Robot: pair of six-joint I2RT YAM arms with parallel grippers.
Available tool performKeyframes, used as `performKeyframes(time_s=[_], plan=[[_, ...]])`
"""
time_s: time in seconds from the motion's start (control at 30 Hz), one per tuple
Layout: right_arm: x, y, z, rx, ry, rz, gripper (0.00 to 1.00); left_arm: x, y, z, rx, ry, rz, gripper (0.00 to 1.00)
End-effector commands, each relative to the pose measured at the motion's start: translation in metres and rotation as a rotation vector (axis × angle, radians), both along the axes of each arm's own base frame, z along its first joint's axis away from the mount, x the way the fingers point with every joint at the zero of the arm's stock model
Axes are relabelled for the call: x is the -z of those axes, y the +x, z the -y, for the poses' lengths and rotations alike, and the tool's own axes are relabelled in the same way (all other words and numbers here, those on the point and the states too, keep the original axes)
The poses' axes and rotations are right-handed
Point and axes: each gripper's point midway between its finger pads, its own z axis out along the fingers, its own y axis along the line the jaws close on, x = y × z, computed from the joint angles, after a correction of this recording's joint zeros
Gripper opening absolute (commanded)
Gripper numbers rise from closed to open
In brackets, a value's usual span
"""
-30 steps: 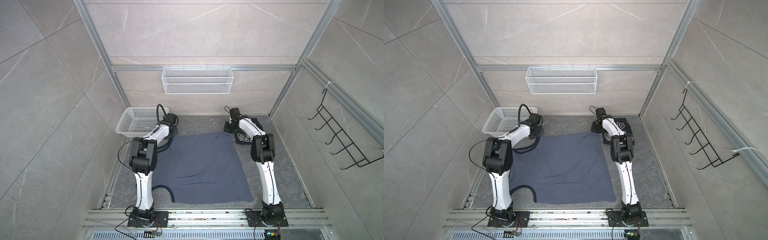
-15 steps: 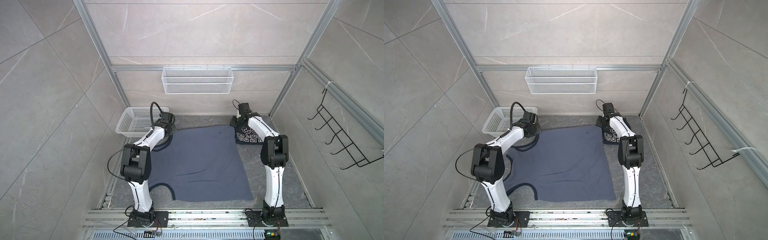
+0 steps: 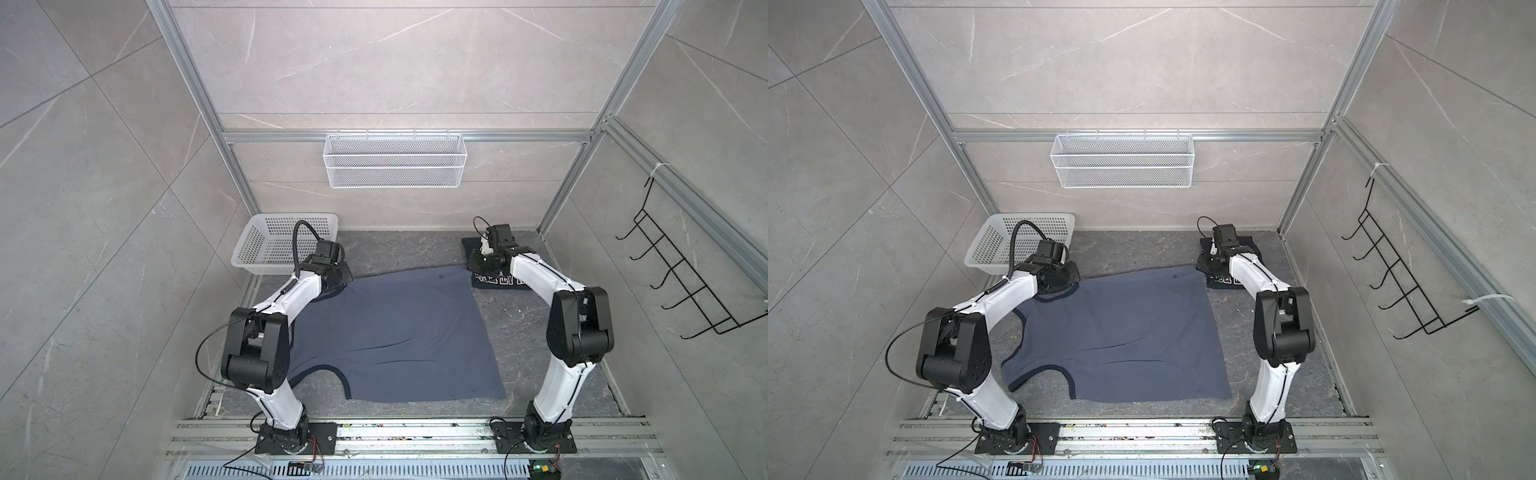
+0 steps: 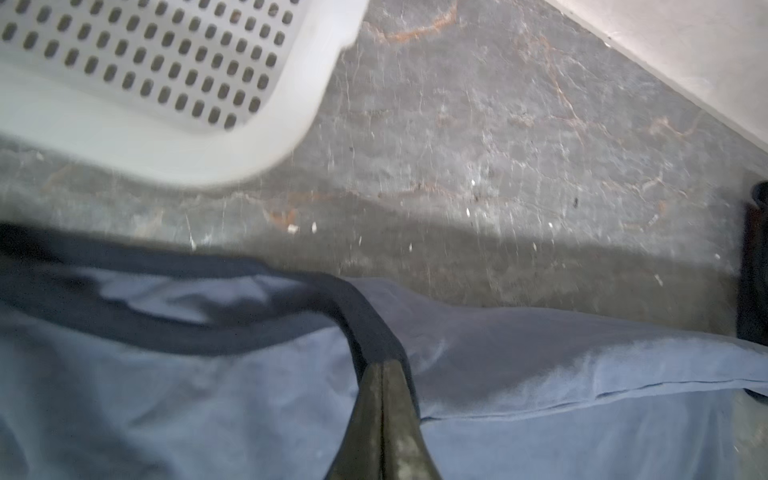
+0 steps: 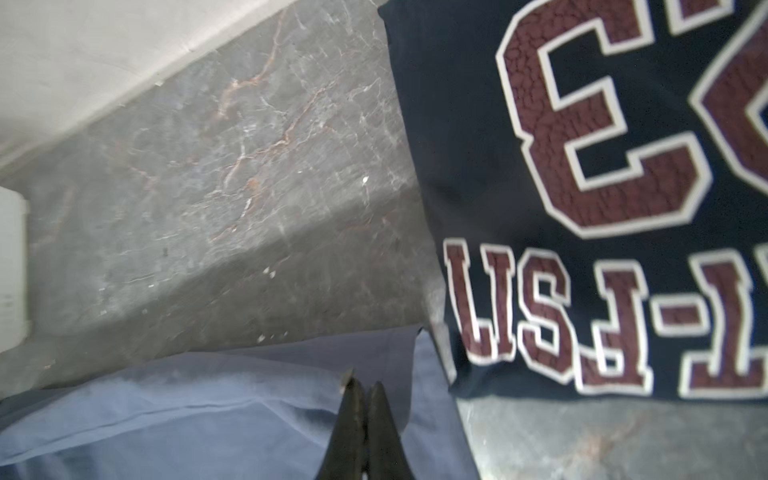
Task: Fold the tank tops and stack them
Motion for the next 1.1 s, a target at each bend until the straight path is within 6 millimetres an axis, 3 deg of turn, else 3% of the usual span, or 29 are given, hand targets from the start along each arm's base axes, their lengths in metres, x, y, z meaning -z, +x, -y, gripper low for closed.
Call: performKeyframes(time_s=[0.0, 0.3, 0.6, 0.73, 0.83, 0.9, 1.0, 1.07], plan=[[-0.011, -0.017, -0.003, 0.014, 0.047, 0.037, 0.0, -0.024, -0.016, 0.007, 0.011, -0.066, 0.063, 0.0], [0.009, -0.087, 0.015, 0.073, 0.033, 0.011, 0.0, -0.003, -0.091, 0.013, 0.013, -0.102, 0.022, 0.0], [0.032, -0.135, 0.021, 0.08, 0.04, -0.025, 0.0, 0.033, -0.156, 0.023, 0.015, -0.139, -0.047, 0.0], [0.049, -0.152, 0.019, 0.088, 0.066, -0.069, 0.0, 0.056, -0.174, 0.02, -0.002, -0.13, -0.11, 0.13], [0.059, -0.161, 0.016, 0.09, 0.09, -0.101, 0.09, 0.055, -0.178, 0.014, -0.022, -0.11, -0.118, 0.28], [0.059, -0.165, 0.02, 0.104, 0.074, -0.11, 0.28, 0.042, -0.178, 0.006, -0.048, -0.083, -0.097, 0.4], [0.047, -0.167, 0.035, 0.156, 0.004, -0.1, 0.51, 0.01, -0.174, -0.013, -0.097, -0.015, -0.027, 0.54], [0.032, -0.164, 0.044, 0.178, -0.038, -0.071, 0.58, -0.017, -0.168, -0.018, -0.095, 0.011, 0.034, 0.57]])
